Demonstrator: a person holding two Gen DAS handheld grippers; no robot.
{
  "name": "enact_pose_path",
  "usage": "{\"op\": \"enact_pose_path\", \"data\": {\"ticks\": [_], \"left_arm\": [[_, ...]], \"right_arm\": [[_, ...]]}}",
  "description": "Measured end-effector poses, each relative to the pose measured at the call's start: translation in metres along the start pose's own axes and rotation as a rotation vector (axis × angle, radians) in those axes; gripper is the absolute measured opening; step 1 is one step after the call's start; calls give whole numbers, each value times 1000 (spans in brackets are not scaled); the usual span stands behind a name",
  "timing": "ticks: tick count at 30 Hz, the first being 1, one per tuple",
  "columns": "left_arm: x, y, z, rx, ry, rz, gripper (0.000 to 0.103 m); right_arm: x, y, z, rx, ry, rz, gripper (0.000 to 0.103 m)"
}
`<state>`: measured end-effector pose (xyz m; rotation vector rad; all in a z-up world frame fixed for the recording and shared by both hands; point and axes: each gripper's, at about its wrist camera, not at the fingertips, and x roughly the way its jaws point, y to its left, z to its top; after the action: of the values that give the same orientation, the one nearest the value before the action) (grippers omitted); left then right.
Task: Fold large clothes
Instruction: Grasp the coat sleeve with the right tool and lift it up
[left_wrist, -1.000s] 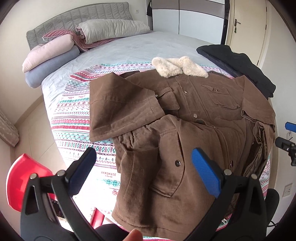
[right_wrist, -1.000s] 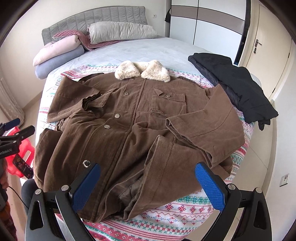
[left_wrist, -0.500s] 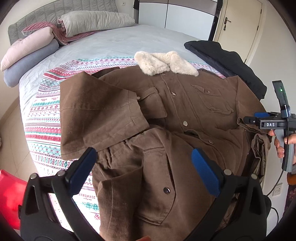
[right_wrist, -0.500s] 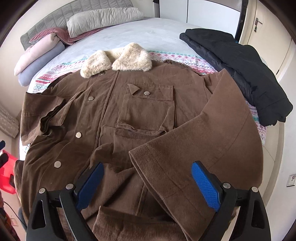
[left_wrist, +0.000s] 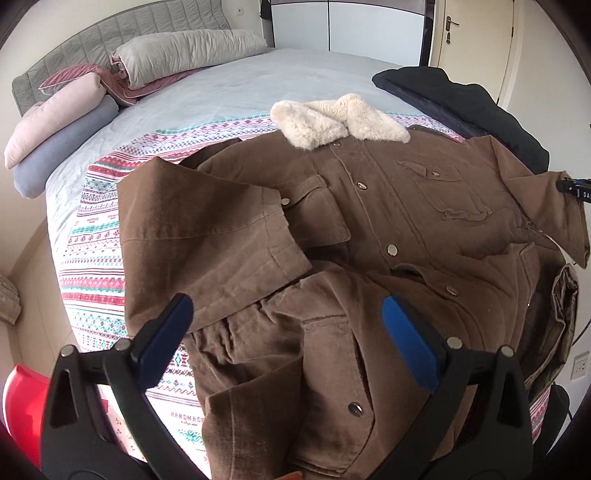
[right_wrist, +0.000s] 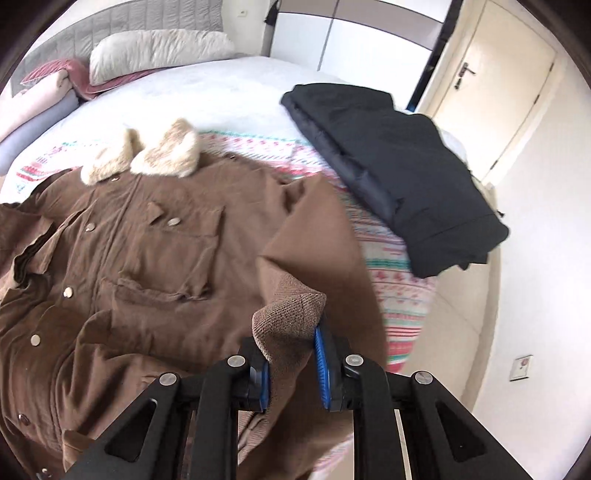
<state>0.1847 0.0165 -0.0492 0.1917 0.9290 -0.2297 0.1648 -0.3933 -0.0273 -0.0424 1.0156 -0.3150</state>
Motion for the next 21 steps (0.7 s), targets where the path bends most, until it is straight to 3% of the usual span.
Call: {"op": "enact_pose_path", "data": {"ticks": [3,6,10,13,17,21], "left_arm": [[14,-1,9,4,10,22,101],[28,-2,15,10,29,43,100],[45,-2,20,3,50,59,99],[57,2,22,-23,72,57,98],[71,8,22,-53,100,62,95],[89,7,23,-61,139,78,89]], "right_arm": [[-16,-58,14,71,-21,-166,18],[-27,-109,29,100,-43,-442,16],[-22,-172,46,233,-6,-525,10],[-12,-190,56,244,4,-654,4],[-29,-204,56,410,-110,-483,6],[-34,-166,54,373,-137,-308,26]]}}
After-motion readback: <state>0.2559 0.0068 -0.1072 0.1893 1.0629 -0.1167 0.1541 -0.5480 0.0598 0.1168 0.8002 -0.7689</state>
